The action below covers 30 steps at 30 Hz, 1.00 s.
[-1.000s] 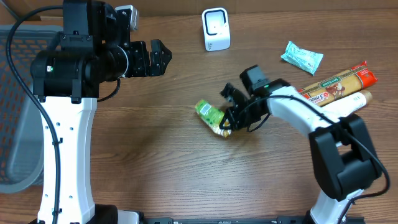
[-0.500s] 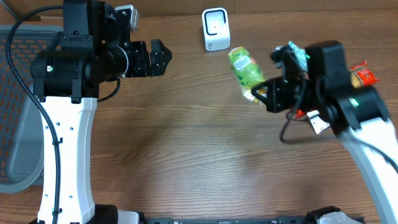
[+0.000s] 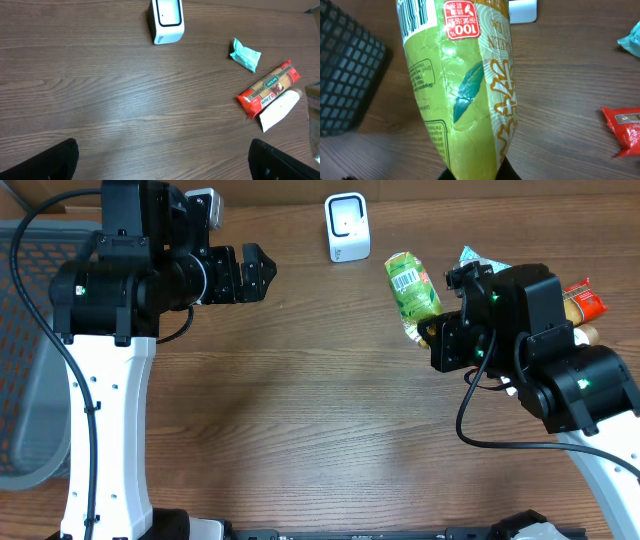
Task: Scan the item barcode
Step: 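Lift the pouch and hold its barcode over the white scanner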
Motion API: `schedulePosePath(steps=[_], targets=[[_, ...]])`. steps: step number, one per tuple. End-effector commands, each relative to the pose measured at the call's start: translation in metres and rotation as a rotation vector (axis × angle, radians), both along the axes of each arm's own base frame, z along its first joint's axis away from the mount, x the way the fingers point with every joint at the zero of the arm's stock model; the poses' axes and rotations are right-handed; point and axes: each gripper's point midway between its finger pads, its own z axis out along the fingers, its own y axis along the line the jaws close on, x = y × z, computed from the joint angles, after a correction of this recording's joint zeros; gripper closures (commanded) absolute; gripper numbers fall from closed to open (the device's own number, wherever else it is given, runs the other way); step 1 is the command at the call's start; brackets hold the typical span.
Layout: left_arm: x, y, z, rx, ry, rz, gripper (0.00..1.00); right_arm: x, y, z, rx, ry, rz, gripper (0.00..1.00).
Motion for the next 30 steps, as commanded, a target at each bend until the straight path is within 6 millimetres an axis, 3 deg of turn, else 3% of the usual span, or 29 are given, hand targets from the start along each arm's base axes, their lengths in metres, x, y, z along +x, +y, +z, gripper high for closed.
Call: schedulePosePath(steps=[1,7,10,14,21,30], targets=[[0.003,0.001,-0.001,-0.002,0.001,0.001,0.01,0.006,0.002,0.022,0.050,-0.028,-0.046,0.97],[0.003,0.001,-0.001,-0.002,0.001,0.002,0.00,0.032,0.012,0.038,-0.003,0.021,-0.018,0.96],[0.003,0.001,-0.001,-0.002,0.001,0.002,0.00,0.059,0.021,0.050,-0.036,0.018,-0.005,0.97],[0.003,0.001,-0.001,-0.002,0.002,0.002,0.01,0.107,0.016,0.057,-0.139,-0.050,-0.101,0.96],[0.003,0.001,-0.001,-0.002,0.001,0.002,0.01,0.175,0.001,0.042,-0.376,-0.211,-0.270,0.96],[0.003,0.001,-0.001,-0.002,0.001,0.002,0.00,0.235,0.007,0.014,-0.872,-0.408,-0.153,0.96]])
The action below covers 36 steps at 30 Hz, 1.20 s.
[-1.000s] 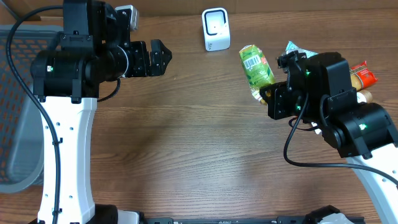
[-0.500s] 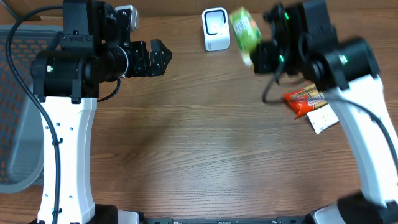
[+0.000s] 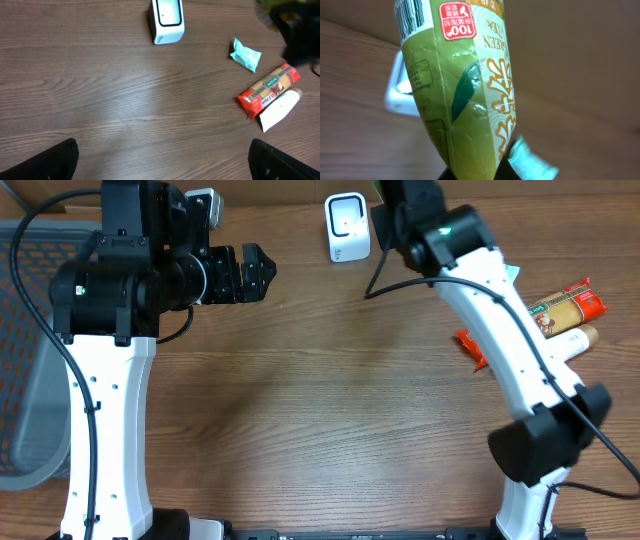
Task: Scan the item barcode
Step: 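Lift the pouch and hold its barcode over the white scanner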
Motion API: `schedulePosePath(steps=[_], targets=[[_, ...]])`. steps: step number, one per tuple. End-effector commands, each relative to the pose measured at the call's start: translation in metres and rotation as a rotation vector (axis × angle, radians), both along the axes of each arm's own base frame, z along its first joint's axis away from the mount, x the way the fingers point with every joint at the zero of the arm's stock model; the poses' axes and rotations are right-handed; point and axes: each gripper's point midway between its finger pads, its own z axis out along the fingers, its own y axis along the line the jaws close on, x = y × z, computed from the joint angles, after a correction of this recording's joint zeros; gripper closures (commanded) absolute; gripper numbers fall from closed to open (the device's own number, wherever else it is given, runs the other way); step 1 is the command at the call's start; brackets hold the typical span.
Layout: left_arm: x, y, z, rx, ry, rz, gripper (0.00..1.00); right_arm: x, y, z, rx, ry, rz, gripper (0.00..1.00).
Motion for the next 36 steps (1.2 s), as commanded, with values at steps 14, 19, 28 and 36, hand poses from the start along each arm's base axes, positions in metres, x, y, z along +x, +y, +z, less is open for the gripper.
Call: schedulePosePath(steps=[14,19,28,36], targets=[[0.003,0.001,-0.001,-0.002,0.001,0.001,0.01,0.084,0.014,-0.042,-0.824,-0.210,-0.089,0.96],[0.003,0.001,-0.001,-0.002,0.001,0.002,0.00,0.094,0.017,-0.079,-0.836,-0.203,-0.112,0.96],[0.003,0.001,-0.001,-0.002,0.001,0.002,0.00,0.098,0.019,-0.120,-0.854,-0.159,-0.097,0.96],[0.003,0.001,-0.001,-0.002,0.001,0.002,0.00,0.097,0.016,-0.117,-0.859,-0.164,-0.123,0.96]])
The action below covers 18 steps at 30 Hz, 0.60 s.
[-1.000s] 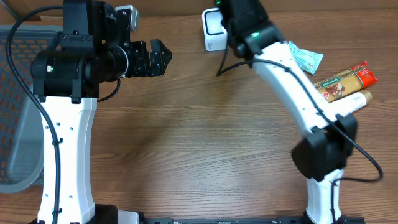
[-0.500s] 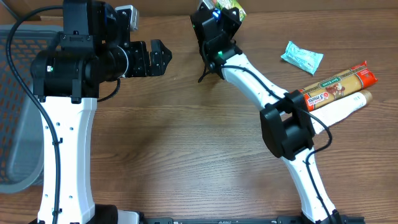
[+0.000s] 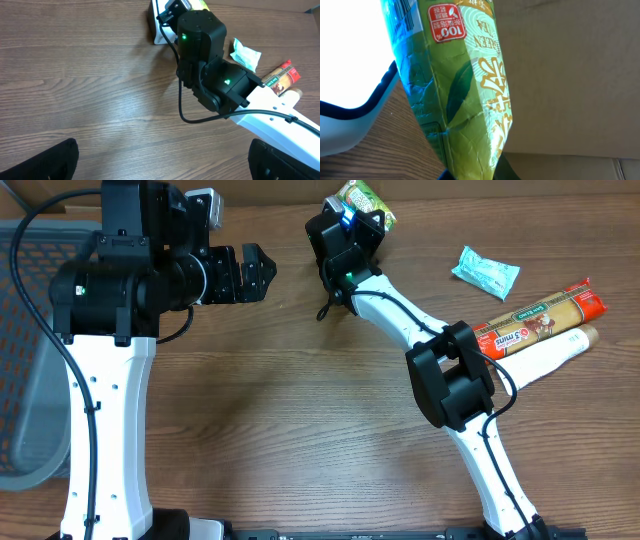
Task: Scan the item barcode
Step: 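Lift the pouch and hold its barcode over the white scanner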
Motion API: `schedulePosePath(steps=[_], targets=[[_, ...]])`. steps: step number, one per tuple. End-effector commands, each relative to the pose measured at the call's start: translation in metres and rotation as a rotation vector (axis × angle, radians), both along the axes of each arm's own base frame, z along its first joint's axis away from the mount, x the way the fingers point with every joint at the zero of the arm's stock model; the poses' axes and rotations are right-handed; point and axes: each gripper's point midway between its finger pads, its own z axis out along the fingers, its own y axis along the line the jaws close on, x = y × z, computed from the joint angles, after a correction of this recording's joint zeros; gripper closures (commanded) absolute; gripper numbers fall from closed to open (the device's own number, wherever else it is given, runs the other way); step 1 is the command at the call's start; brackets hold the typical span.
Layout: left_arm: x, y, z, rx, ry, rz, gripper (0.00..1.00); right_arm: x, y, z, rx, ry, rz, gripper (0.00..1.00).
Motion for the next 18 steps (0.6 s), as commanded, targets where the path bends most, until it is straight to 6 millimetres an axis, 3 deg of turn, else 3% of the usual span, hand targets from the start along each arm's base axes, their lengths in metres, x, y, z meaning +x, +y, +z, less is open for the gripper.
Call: schedulePosePath(steps=[1,18], targets=[[0.003,0.001,-0.001,-0.002,0.001,0.002,0.00,0.001,-0.005,0.036,0.042,-0.096,-0.052,0.96],[0.003,0.001,-0.001,-0.002,0.002,0.003,0.01,0.003,-0.010,0.073,0.050,-0.247,-0.112,0.96]])
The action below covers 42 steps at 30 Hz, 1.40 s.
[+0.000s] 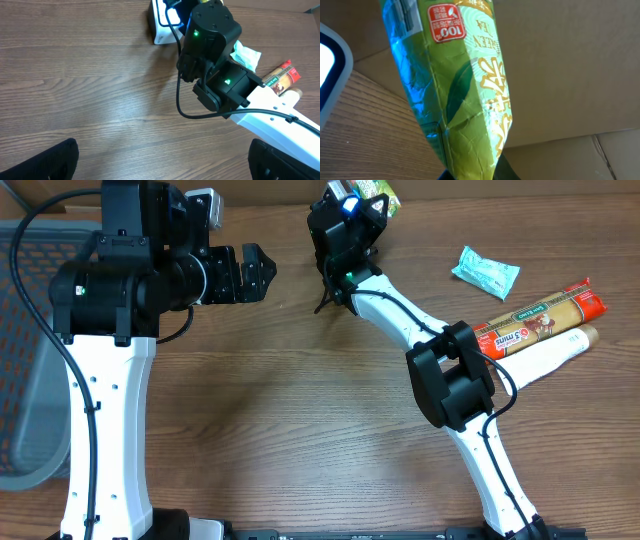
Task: Scan the item barcode
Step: 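Lift the pouch and hold its barcode over the white scanner, then carry the pouch to the right side and drop it on the pile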
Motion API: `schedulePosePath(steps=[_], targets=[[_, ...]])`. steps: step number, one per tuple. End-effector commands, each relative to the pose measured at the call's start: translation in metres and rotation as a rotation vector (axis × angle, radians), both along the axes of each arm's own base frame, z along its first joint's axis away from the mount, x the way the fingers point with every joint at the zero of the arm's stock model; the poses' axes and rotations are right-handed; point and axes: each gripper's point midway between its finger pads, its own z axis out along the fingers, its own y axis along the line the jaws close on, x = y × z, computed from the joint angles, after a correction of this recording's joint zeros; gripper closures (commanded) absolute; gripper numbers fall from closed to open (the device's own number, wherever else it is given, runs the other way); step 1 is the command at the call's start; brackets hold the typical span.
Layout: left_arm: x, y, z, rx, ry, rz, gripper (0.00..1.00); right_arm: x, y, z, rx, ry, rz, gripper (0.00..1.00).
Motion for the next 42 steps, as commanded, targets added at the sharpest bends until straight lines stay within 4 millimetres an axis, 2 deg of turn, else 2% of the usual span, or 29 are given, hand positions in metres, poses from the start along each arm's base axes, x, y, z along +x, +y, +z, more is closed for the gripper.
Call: schedulePosePath(steps=[1,9,15,20,22,26,31,32,34,37,40,42], targets=[[0.003,0.001,-0.001,-0.002,0.002,0.002,0.00,-0.003,-0.006,0.034,0.022,-0.070,-0.050,0.96],[0.003,0.001,-0.001,-0.002,0.001,0.002,0.00,-0.006,-0.004,0.034,0.019,-0.070,-0.057,0.96],[0.003,0.001,-0.001,-0.002,0.001,0.002,0.01,-0.007,0.012,0.039,0.056,-0.080,0.000,0.97],[0.003,0.001,-0.001,-0.002,0.001,0.002,0.01,-0.019,0.033,0.046,0.179,0.018,0.133,0.96],[0.003,0.001,-0.001,-0.002,0.001,0.001,0.00,-0.033,0.041,0.052,0.329,0.110,0.220,0.96],[0.003,0.001,-0.001,-0.002,0.001,0.002,0.00,-0.055,0.044,0.082,0.550,0.164,0.299,0.96],[0.003,0.001,-0.001,-0.002,0.002,0.002,0.01,-0.101,0.049,0.137,0.876,0.272,0.449,0.96],[0.003,0.001,-0.001,-0.002,0.001,0.002,0.00,-0.118,0.045,0.154,0.992,0.300,0.474,0.96],[0.003,0.001,-0.001,-0.002,0.002,0.002,0.01,-0.140,0.034,0.175,1.155,0.338,0.479,0.96],[0.003,0.001,-0.001,-0.002,0.001,0.001,0.01,-0.171,0.005,0.197,1.397,0.390,0.409,0.96],[0.003,0.001,-0.001,-0.002,0.002,0.002,0.01,-0.191,-0.046,0.197,1.538,0.395,0.214,0.96],[0.003,0.001,-0.001,-0.002,0.001,0.002,0.00,-0.203,-0.089,0.183,1.567,0.399,0.041,0.96]])
